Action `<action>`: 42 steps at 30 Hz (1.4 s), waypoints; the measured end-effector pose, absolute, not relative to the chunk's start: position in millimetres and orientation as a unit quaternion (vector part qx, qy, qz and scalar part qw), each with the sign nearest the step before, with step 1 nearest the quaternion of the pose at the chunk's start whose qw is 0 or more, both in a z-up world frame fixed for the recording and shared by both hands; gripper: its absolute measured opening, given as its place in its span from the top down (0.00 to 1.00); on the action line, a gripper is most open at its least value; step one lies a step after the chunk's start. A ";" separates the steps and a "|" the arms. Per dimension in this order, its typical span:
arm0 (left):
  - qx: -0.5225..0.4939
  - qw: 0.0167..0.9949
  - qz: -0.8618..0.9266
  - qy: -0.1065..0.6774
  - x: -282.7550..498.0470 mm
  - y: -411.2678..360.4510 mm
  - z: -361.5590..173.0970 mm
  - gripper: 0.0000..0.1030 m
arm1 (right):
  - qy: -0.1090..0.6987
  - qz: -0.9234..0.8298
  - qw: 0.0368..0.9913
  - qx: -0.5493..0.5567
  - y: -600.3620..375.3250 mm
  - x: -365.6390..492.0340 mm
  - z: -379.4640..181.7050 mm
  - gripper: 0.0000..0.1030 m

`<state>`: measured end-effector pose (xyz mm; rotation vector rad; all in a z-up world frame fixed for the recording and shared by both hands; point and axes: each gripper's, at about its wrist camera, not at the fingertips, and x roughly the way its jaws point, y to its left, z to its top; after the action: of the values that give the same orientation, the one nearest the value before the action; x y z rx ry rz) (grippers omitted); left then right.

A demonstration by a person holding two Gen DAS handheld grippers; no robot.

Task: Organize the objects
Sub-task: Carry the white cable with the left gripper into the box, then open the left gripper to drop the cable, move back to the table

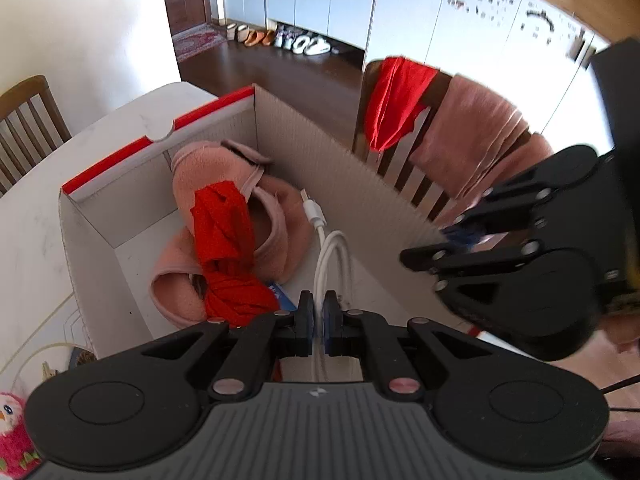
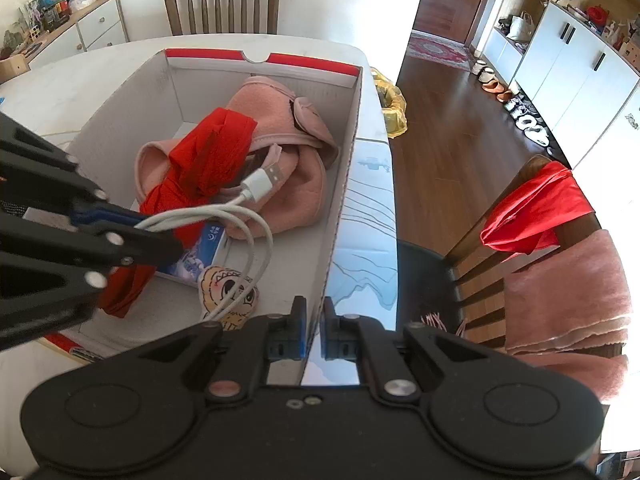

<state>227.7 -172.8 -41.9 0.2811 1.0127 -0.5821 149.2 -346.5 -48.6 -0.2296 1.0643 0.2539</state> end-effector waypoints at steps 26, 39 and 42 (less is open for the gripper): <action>0.139 0.808 -0.254 0.513 232.2 -156.3 -63.0 0.92 | 0.505 0.124 0.848 -0.107 -346.4 149.5 -50.3 0.94; 0.109 0.830 -0.255 0.483 216.9 -130.8 -19.4 0.92 | 0.505 0.124 0.847 -0.107 -346.7 149.4 -49.5 0.94; 0.103 0.837 -0.246 0.478 213.1 -121.7 -10.3 0.91 | 0.505 0.123 0.847 -0.107 -346.7 149.4 -49.3 0.94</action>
<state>213.1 -121.7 -10.3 0.2186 1.0122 -0.5207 149.4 -346.7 -49.3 -0.2261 1.0652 0.2603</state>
